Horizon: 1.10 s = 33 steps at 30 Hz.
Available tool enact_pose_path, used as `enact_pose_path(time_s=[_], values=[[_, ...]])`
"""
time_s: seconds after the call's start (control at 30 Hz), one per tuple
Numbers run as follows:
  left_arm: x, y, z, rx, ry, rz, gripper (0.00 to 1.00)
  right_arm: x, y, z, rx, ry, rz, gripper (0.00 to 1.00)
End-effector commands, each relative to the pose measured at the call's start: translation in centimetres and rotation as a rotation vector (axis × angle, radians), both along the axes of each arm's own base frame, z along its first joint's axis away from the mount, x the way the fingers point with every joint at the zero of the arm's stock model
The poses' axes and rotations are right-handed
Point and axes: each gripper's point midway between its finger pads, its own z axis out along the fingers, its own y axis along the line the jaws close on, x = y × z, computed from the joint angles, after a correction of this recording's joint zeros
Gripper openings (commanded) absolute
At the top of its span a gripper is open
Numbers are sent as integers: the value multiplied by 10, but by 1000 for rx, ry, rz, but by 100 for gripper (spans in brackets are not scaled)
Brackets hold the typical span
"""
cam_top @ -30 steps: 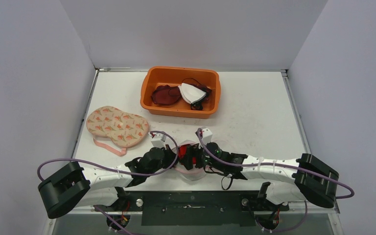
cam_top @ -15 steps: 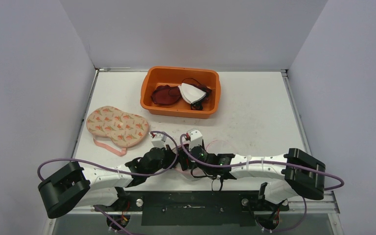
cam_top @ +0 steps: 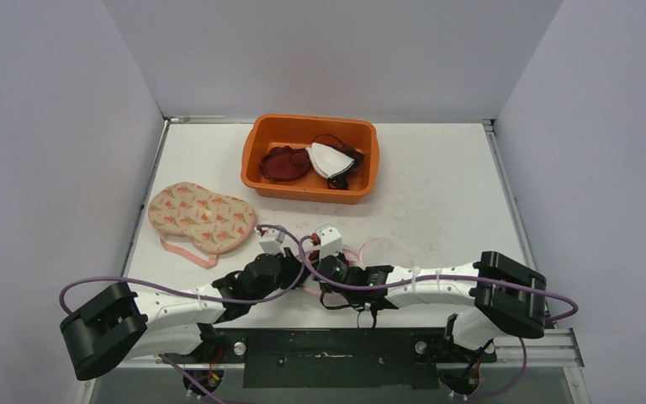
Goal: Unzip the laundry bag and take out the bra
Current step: Pick up the bra from the laundry bag.
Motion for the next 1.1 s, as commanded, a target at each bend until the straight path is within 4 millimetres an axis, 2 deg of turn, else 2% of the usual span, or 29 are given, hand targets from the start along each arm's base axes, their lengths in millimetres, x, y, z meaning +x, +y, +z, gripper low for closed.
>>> enact_pose_path(time_s=[0.0, 0.13, 0.3, 0.4, 0.47, 0.57, 0.7, 0.77, 0.93, 1.07], values=[[6, -8, 24, -61, -44, 9, 0, 6, 2, 27, 57, -62, -14, 9], [7, -6, 26, -59, -44, 22, 0, -8, 4, 44, 119, -81, 114, 5], [11, -7, 36, -55, -64, 27, 0, -18, -12, 54, 103, -124, 202, 5], [14, -8, 42, -51, -74, 30, 0, -31, -14, 60, 123, -138, 302, 5], [17, -8, 45, -44, -82, 37, 0, -46, -10, 59, 125, -127, 414, 5], [22, -10, 51, -37, -96, 41, 0, -58, -9, 54, 107, -108, 491, 5], [29, -16, 58, -28, -112, 37, 0, -69, -3, 54, 125, -100, 548, 5], [31, -18, 56, -17, -108, 38, 0, -68, -1, 60, 141, -117, 544, 5], [30, -13, 42, -2, -86, 54, 0, -65, -3, 99, 267, -196, 518, 5], [29, -8, 39, -23, -81, 81, 0, -54, -17, 134, 352, -283, 425, 5]])
